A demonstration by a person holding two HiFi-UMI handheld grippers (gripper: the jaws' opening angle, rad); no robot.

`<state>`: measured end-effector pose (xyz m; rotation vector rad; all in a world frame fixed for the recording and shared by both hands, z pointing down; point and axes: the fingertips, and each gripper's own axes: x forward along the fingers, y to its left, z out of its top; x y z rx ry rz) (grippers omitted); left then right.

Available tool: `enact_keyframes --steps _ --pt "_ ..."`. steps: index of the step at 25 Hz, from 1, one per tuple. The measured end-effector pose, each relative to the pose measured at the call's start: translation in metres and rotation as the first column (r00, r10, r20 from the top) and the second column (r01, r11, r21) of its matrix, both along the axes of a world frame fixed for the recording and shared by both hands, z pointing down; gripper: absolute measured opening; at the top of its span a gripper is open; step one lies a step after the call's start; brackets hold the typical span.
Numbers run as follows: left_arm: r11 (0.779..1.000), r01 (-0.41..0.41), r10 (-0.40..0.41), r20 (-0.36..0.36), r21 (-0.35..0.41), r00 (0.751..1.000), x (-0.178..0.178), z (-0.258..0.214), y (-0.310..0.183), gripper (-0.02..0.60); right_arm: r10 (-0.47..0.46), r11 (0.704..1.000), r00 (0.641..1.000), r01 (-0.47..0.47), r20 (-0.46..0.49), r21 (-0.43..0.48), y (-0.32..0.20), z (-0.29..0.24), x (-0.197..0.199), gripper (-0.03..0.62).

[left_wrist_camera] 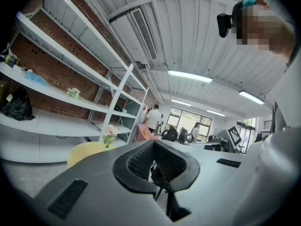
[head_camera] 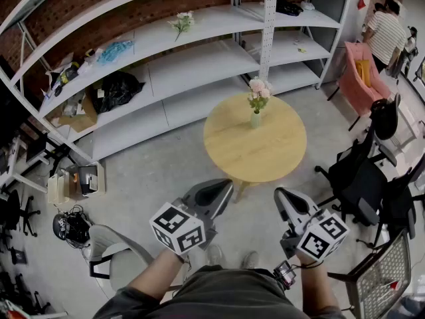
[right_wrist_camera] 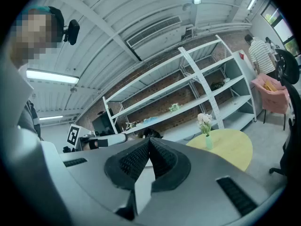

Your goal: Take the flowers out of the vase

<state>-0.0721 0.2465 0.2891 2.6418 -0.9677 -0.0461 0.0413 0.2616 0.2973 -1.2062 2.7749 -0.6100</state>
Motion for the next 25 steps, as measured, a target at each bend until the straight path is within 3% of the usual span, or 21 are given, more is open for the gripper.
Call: enact_keyframes --steps 13,25 --pt "1.0 -0.009 0.009 -0.005 0.003 1.0 -0.005 0.001 -0.002 0.008 0.007 1.0 1.0 -0.007 0.02 -0.005 -0.002 0.001 -0.007 0.014" --pt "0.998 -0.063 0.062 0.007 0.024 0.998 -0.048 0.0 0.006 0.008 0.095 0.995 0.995 -0.095 0.022 -0.003 0.008 -0.002 -0.044 0.015"
